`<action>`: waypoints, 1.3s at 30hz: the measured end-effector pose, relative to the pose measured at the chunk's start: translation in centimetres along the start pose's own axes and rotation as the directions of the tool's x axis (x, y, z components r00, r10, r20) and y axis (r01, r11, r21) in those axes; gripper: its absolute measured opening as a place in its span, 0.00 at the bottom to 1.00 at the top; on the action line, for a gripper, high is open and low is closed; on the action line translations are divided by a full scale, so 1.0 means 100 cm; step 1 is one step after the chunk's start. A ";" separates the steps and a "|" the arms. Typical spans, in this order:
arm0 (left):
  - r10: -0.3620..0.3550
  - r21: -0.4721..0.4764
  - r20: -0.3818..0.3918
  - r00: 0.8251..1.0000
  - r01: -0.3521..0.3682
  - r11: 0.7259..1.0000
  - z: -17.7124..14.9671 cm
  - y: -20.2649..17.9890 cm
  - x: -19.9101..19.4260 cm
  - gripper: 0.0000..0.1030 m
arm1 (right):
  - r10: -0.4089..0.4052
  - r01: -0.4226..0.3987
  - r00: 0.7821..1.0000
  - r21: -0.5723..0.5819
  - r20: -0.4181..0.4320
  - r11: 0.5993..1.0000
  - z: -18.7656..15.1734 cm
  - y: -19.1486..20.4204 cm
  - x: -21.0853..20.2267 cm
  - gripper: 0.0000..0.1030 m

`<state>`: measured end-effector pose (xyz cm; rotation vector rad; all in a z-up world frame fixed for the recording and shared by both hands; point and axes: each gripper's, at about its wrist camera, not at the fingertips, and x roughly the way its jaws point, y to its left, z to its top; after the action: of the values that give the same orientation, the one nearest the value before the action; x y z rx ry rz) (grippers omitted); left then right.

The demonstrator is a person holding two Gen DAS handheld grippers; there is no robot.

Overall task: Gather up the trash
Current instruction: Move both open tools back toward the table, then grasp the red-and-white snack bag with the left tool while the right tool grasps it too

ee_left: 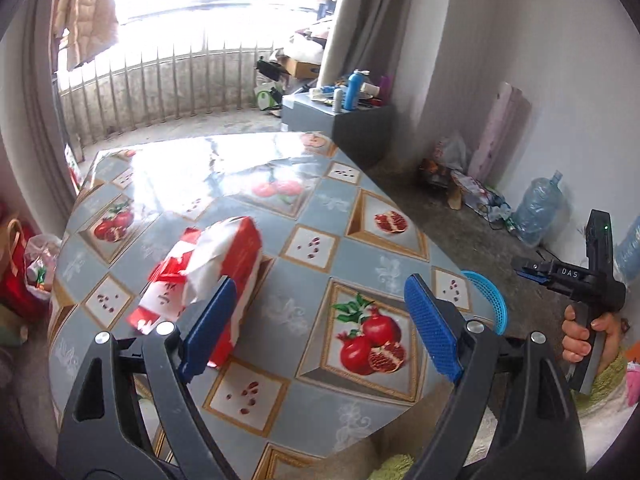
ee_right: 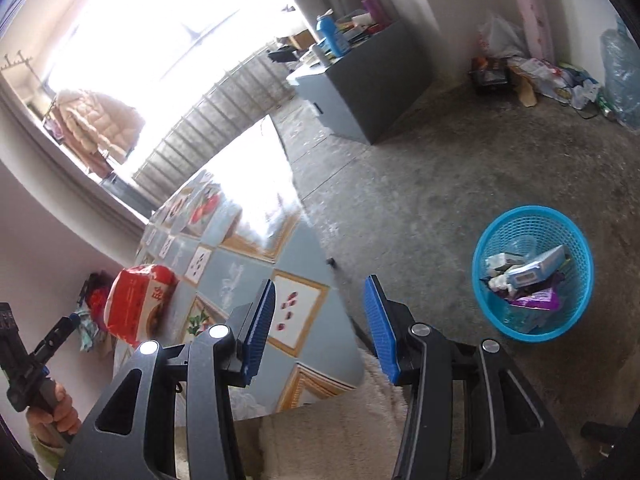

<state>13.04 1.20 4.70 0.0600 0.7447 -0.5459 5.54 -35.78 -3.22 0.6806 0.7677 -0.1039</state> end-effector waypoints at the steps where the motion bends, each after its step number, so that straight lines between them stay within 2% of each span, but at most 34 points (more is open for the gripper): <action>1: 0.019 -0.017 0.001 1.000 -0.019 1.000 -0.005 0.009 -0.001 0.79 | 0.019 -0.019 1.000 -0.014 -0.018 1.000 0.001 0.009 0.006 0.44; 5: 0.065 -0.068 0.022 0.998 -0.063 0.996 -0.023 0.044 -0.011 0.79 | 0.098 -0.102 0.990 -0.043 -0.098 0.994 0.000 0.049 0.034 0.44; 10: 0.047 -0.165 0.065 0.997 -0.035 0.986 -0.036 0.084 -0.025 0.76 | 0.154 -0.171 0.972 -0.088 -0.177 0.981 0.001 0.102 0.066 0.44; 13: 0.027 -0.246 0.075 0.997 -0.008 0.969 -0.042 0.108 -0.025 0.68 | 0.184 -0.210 0.966 -0.135 -0.184 0.968 0.015 0.144 0.085 0.44; 15: -0.013 -0.312 0.078 0.997 0.036 0.949 -0.044 0.124 -0.020 0.59 | 0.209 -0.243 0.958 -0.176 -0.195 0.954 0.027 0.180 0.101 0.44; 17: -0.044 -0.349 0.089 0.995 0.073 0.934 -0.043 0.134 -0.011 0.51 | 0.238 -0.287 0.944 -0.218 -0.227 0.933 0.037 0.220 0.121 0.44; 19: -0.052 -0.343 0.074 0.996 0.074 0.936 -0.039 0.134 0.005 0.42 | 0.245 -0.312 0.932 -0.251 -0.266 0.916 0.045 0.257 0.144 0.44; 21: -0.097 -0.324 0.054 0.994 0.109 0.940 -0.035 0.128 0.021 0.29 | 0.223 -0.312 0.928 -0.293 -0.300 0.904 0.045 0.286 0.167 0.41; 24: -0.176 -0.280 0.028 0.984 0.176 0.944 -0.034 0.109 0.038 0.26 | 0.151 -0.284 0.927 -0.377 -0.345 0.882 0.038 0.308 0.192 0.37; 27: -0.237 -0.211 0.016 0.971 0.235 0.949 -0.038 0.086 0.045 0.25 | 0.074 -0.256 0.922 -0.451 -0.381 0.855 0.023 0.305 0.202 0.34; 30: -0.268 -0.148 -0.005 0.964 0.264 0.953 -0.045 0.069 0.048 0.25 | 0.038 -0.233 0.919 -0.463 -0.392 0.855 0.013 0.281 0.194 0.33; 35: -0.243 -0.141 0.000 0.970 0.240 0.960 -0.061 0.073 0.034 0.26 | -0.048 -0.162 0.916 -0.475 -0.399 0.865 -0.003 0.244 0.187 0.31; 37: -0.220 -0.159 0.021 0.975 0.221 0.962 -0.068 0.083 0.020 0.29 | -0.063 -0.146 0.911 -0.462 -0.408 0.875 -0.011 0.231 0.186 0.30; 39: -0.176 -0.174 0.040 0.984 0.180 0.968 -0.075 0.091 0.008 0.46 | -0.076 -0.132 0.907 -0.451 -0.413 0.883 -0.019 0.222 0.186 0.28</action>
<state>13.29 10.48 -2.67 -0.1808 0.7766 -0.6480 25.05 -14.42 -4.91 0.2414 1.1510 0.2646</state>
